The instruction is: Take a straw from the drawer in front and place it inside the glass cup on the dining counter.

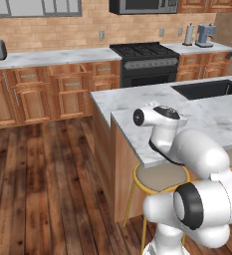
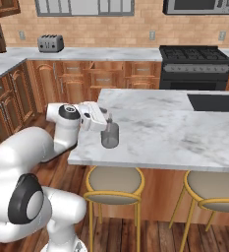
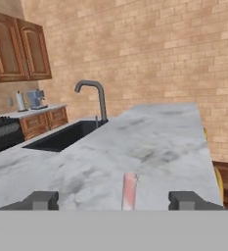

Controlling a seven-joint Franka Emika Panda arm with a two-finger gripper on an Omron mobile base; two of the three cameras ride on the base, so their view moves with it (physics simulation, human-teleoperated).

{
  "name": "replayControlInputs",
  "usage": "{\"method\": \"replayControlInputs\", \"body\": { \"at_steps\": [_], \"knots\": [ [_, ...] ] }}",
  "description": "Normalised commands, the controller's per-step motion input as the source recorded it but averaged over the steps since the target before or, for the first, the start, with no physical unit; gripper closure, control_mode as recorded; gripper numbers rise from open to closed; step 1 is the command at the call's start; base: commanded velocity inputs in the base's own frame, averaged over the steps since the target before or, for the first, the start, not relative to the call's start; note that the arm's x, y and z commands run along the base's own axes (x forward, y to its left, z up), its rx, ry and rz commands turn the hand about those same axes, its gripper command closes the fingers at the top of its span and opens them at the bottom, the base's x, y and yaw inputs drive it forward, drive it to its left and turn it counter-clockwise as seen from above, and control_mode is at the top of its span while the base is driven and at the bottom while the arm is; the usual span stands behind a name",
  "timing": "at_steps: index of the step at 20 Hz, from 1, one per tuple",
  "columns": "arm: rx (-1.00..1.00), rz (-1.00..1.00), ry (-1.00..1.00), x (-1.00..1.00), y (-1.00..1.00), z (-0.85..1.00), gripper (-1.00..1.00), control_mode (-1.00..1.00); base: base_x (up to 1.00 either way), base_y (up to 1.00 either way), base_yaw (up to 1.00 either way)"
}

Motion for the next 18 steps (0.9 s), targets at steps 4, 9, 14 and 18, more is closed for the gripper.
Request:
{"method": "replayControlInputs", "body": {
  "at_steps": [4, 9, 14, 18],
  "knots": [
    [0.0, -0.03, 0.0, 0.0, 0.0, 0.22, -1.0, -1.0, 0.0, 0.0, 0.0],
    [0.0, -0.04, 0.0, 0.0, 0.0, 0.51, -1.0, -1.0, 0.0, 0.0, 0.0],
    [0.0, -0.07, 0.0, 0.0, 0.0, 0.7, -1.0, -1.0, 0.0, 0.0, 0.0],
    [0.0, -0.07, 0.0, -0.02, 0.0, 0.67, -1.0, -1.0, 0.0, 0.0, 0.0]
  ]
}}
